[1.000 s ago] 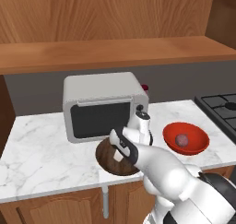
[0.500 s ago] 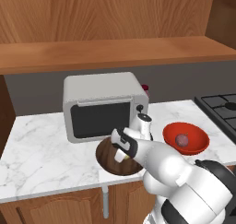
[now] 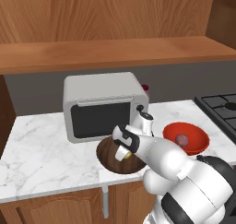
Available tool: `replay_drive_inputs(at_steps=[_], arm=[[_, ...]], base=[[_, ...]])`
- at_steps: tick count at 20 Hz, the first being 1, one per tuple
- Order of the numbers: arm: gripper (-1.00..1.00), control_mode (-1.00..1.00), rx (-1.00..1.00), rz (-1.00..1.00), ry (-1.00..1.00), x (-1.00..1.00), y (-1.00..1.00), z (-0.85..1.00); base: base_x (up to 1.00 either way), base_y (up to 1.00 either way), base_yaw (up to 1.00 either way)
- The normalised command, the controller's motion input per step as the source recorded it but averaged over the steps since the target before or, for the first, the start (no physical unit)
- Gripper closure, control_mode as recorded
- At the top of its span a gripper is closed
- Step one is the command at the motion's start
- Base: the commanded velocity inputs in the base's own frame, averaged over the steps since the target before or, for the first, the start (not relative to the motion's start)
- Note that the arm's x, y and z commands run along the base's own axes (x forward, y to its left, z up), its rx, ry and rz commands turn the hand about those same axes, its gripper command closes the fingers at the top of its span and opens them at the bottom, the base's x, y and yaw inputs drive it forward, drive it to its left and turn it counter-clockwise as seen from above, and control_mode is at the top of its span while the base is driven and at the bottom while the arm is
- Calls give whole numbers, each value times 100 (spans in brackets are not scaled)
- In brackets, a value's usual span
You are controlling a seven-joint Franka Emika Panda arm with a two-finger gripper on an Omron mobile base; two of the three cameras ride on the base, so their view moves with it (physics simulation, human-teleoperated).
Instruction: Pick both bowls and place them on the counter. Then place the mango in one bowl and place the onion in the other bowl.
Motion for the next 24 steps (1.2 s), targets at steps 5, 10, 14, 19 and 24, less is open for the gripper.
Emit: replay_drive_inputs(at_steps=[5, 10, 14, 19, 24], arm=[[-100, -100, 0, -21, 2, -22, 7, 6], [-100, -100, 0, -23, 0, -27, 4, 21], [-100, -100, 0, -21, 0, -19, 9, 32], [-100, -100, 0, -18, 0, -20, 6, 43], [-100, -100, -5, -17, 0, -42, -2, 50]], base=[[0, 0, 0], [0, 0, 0], [0, 0, 0], [0, 0, 0], [0, 0, 0]])
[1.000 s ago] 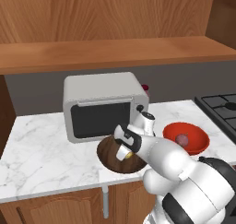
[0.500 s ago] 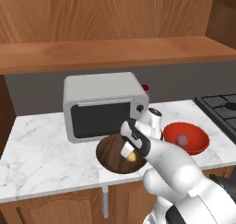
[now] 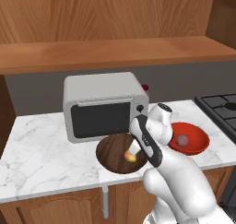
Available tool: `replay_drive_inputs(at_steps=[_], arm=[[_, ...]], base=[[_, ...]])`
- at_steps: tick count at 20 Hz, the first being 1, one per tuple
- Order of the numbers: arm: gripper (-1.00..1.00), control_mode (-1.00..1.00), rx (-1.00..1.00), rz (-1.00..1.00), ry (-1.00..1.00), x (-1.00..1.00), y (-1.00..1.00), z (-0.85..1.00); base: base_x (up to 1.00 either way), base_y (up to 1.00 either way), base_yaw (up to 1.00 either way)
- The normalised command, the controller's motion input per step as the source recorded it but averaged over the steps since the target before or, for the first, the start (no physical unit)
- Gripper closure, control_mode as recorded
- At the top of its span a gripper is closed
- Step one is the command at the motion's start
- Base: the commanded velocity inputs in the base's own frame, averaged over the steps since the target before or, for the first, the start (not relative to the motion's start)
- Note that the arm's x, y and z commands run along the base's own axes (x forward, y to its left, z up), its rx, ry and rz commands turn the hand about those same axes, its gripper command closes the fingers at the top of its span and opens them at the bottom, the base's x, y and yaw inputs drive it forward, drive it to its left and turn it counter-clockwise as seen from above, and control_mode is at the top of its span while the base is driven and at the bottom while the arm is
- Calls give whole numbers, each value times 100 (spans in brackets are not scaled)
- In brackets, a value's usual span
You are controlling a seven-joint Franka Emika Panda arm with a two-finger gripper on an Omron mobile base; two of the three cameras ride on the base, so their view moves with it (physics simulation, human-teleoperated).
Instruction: Pick both bowls and place them on the counter. Then place the mango in one bowl and place the onion in the other bowl.
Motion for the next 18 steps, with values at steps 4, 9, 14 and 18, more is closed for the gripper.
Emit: replay_drive_inputs(at_steps=[4, 9, 14, 18], arm=[[-100, -100, -10, -16, -8, -56, -6, 44], [-100, -100, -12, -19, -10, -43, -1, 48], [-100, -100, -10, -16, -9, -45, 0, 48], [-100, -100, -7, -20, -12, -45, 0, 47]], base=[[0, 0, 0], [0, 0, 0], [0, 0, 0], [0, 0, 0]])
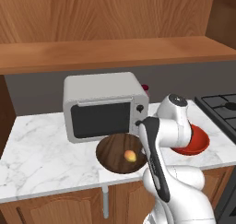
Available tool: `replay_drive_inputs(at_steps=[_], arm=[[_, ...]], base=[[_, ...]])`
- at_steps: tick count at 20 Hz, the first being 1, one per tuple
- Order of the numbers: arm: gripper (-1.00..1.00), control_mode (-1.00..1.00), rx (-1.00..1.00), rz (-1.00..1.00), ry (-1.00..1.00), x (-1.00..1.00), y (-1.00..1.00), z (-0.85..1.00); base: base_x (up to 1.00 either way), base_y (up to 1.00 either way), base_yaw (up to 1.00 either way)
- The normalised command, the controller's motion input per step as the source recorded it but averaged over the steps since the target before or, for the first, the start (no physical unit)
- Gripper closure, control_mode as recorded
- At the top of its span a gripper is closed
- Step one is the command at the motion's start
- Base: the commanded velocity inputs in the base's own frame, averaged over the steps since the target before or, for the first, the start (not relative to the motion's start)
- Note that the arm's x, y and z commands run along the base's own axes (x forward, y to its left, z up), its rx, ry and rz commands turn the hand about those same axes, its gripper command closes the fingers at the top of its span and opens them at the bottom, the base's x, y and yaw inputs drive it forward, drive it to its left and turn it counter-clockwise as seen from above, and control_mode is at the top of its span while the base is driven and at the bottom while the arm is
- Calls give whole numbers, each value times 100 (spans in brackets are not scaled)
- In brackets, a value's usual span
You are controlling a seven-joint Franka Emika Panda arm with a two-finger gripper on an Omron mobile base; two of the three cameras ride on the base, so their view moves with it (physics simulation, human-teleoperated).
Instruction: Pick both bowls and place them on the counter. Then place the mango in one bowl and place the onion in the other bowl.
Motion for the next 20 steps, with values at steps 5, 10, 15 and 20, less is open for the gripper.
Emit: replay_drive_inputs(at_steps=[5, 10, 15, 20], arm=[[-100, -100, -7, -20, -9, -41, 0, 52], [-100, -100, -6, -21, -19, -52, -4, 36], [-100, -100, -6, -23, -19, -54, -5, 30], [-100, -100, -3, -21, -11, -52, -3, 23]], base=[[0, 0, 0], [0, 0, 0], [0, 0, 0], [0, 0, 0]])
